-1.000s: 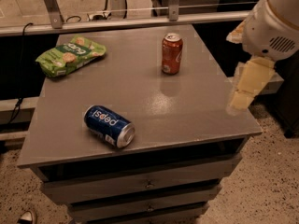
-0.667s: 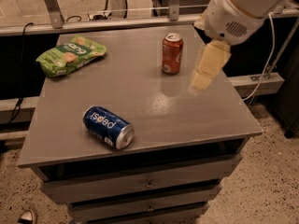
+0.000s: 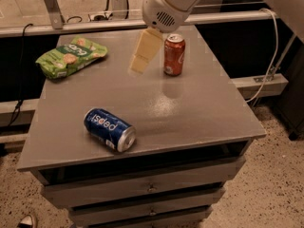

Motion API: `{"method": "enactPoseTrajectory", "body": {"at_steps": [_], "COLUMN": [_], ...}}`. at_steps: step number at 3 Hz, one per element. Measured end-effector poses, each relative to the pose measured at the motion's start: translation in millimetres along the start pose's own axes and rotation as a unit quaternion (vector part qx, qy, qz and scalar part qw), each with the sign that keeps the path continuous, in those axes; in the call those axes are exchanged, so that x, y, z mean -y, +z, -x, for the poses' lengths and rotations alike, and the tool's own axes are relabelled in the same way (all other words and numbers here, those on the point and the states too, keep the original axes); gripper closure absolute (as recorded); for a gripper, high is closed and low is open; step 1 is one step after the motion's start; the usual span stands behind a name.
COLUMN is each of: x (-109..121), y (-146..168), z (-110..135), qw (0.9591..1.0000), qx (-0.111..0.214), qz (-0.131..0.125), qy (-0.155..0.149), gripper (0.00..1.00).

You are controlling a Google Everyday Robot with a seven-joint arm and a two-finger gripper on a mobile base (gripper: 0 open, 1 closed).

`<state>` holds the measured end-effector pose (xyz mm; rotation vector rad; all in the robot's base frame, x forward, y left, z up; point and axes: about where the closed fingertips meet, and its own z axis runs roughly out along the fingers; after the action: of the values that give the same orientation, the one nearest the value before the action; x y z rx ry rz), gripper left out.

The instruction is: Pick green rice chip bag

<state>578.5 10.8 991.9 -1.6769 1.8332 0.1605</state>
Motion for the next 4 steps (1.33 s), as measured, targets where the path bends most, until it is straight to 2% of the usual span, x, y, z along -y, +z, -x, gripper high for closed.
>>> {"method": "enactPoseTrajectory", "body": {"at_steps": [1,2,3,4], "x": [0,11,42,65], "y": [0,18,56,118], "z": [0,14,47,74], "qw": [1.0000,0.9996,0.9974,0.9955], "qx": [0.000,0.023,0.063,0.090], "qz": [0.000,-0.014,-0.034,-0.025], "qy": [0.000,0.000,-0.004,0.012], "gripper": [0.00,0.00,0.00,0.00]}}
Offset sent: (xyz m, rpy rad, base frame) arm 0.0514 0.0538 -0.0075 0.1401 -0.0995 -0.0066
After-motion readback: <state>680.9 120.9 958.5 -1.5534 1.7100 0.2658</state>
